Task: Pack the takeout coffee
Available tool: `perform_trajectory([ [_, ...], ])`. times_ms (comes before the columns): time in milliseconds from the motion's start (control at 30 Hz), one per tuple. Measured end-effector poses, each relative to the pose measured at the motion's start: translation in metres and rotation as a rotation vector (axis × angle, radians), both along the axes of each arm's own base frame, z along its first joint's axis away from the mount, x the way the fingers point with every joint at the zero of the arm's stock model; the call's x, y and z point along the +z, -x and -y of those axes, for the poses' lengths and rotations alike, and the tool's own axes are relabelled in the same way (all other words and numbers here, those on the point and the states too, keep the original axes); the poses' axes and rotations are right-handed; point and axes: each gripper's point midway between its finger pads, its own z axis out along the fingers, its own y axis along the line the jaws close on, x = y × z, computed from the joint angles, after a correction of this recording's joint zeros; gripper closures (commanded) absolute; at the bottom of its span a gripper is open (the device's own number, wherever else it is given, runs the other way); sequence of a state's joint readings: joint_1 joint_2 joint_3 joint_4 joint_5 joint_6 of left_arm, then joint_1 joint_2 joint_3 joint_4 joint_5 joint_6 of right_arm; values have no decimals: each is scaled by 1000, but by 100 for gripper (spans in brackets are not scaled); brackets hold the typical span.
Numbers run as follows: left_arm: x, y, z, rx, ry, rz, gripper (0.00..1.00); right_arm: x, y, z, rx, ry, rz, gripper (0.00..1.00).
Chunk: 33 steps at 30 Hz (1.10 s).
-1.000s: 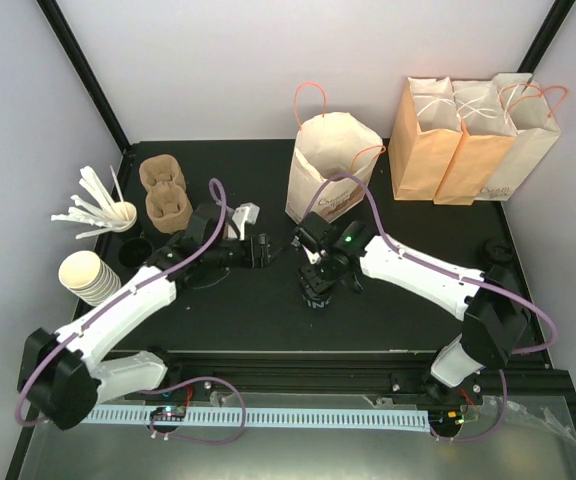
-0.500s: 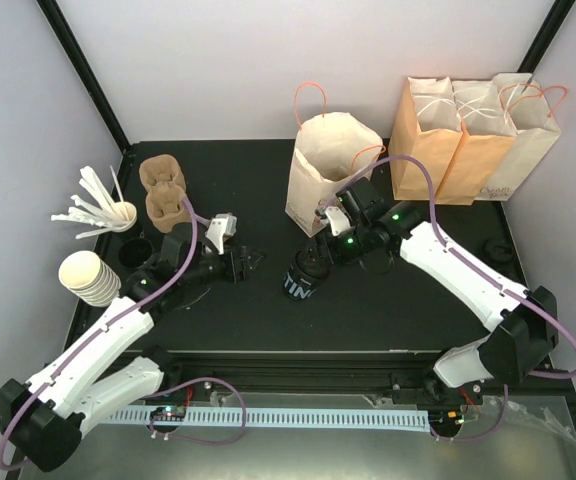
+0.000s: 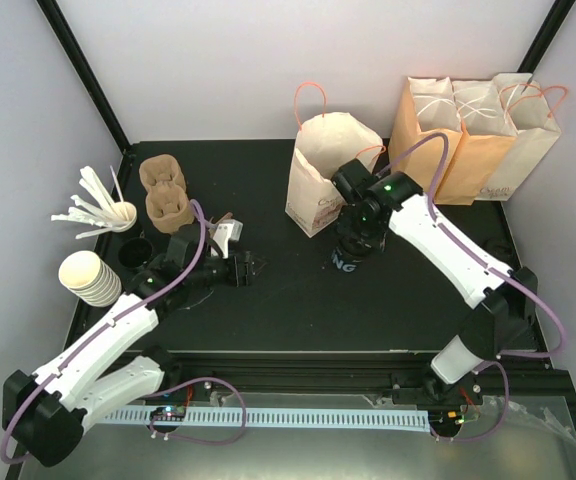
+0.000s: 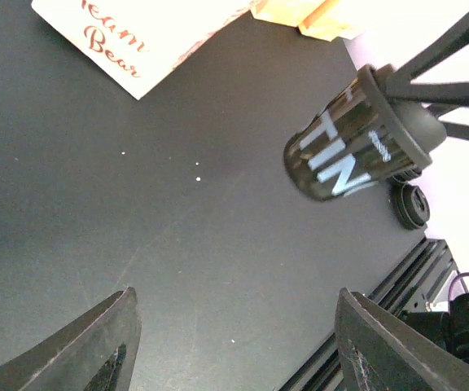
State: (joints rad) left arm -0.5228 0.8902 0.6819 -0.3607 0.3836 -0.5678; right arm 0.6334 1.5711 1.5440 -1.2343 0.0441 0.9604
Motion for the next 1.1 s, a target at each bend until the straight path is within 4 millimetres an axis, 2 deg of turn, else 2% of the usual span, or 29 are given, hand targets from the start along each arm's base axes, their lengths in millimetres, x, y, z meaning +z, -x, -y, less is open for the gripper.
perform_trajectory([
  [133, -4, 0, 5, -15, 14, -26, 32, -3, -12, 39, -210, 216, 11, 53],
  [300, -2, 1, 9, -28, 39, -29, 32, -18, -27, 64, -328, 411, 24, 48],
  [433, -1, 2, 9, -35, 42, -32, 32, -23, -45, 62, -271, 457, 60, 47],
  [533, -2, 2, 9, -39, 37, -27, 32, -24, -62, 51, -128, 426, 150, 46],
  [600, -2, 3, 9, -42, 32, -25, 32, -27, -64, 47, -39, 406, 195, 44],
  [733, -2, 5, 6, -43, 22, -17, 32, -43, -49, 48, 158, 376, 244, 44],
  [800, -2, 6, 5, -44, 17, -12, 32, -48, -50, 48, 219, 354, 256, 44],
  [933, -4, 6, 3, -43, -4, -13, 32, -58, -69, 58, 248, 336, 267, 45],
  [1100, -3, 5, 0, -34, -30, -7, 32, -70, -78, 62, 270, 313, 259, 42],
])
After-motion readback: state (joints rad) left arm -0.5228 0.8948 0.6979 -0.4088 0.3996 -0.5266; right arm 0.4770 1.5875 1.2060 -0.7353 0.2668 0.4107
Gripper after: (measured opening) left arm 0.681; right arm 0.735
